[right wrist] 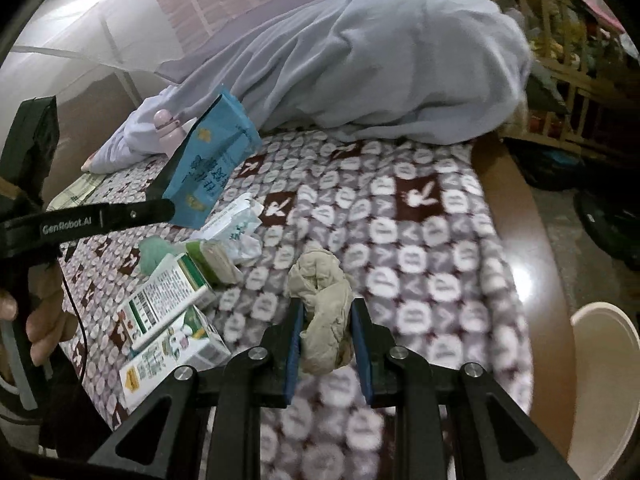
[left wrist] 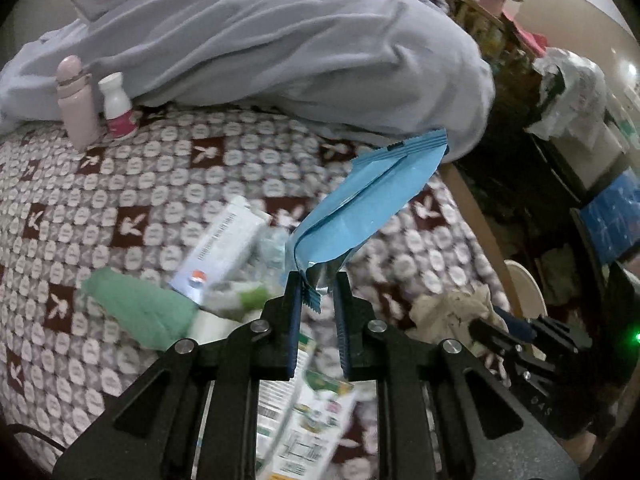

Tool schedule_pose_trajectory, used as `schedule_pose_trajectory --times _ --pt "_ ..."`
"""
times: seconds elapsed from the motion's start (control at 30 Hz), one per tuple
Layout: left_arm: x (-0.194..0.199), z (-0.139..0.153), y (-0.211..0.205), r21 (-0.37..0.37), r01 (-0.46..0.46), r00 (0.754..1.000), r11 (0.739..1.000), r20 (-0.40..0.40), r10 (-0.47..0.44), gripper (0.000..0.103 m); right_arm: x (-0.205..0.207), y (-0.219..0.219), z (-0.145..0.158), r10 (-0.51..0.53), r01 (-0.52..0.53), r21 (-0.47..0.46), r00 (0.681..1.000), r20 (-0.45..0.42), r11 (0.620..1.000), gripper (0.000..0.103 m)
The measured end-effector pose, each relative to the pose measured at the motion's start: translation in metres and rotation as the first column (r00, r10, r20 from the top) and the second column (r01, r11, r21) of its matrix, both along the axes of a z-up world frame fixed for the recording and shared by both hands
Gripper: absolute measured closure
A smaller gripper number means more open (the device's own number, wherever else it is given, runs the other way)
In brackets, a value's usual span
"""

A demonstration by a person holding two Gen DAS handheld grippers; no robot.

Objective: Collect trash
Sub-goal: 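Lift the blue wrapper and beige tissue toward the cream bucket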

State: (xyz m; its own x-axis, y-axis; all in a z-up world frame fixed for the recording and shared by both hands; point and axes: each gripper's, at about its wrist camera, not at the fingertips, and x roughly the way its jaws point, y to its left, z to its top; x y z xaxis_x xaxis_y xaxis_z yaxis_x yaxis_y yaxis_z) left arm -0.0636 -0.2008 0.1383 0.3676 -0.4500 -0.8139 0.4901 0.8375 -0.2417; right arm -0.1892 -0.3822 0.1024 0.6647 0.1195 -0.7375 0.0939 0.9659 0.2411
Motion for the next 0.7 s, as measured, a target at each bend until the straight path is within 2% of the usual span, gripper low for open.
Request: schedule_pose_trajectory --times 0.4,0.7 --pt "-0.026 -0.004 -0.015 0.006 0.025 1.0 1.0 -0.009 -0.025 0.09 -0.026 -0.015 -0.003 -0.035 0.035 0.012 0.999 0.001 0.999 0.08" --pt "-0.043 0.005 -0.04 -0.001 0.075 0.997 0.997 0.0 -0.075 0.09 -0.051 -0.035 0.023 -0.085 0.085 -0.011 0.994 0.069 0.996 0.08"
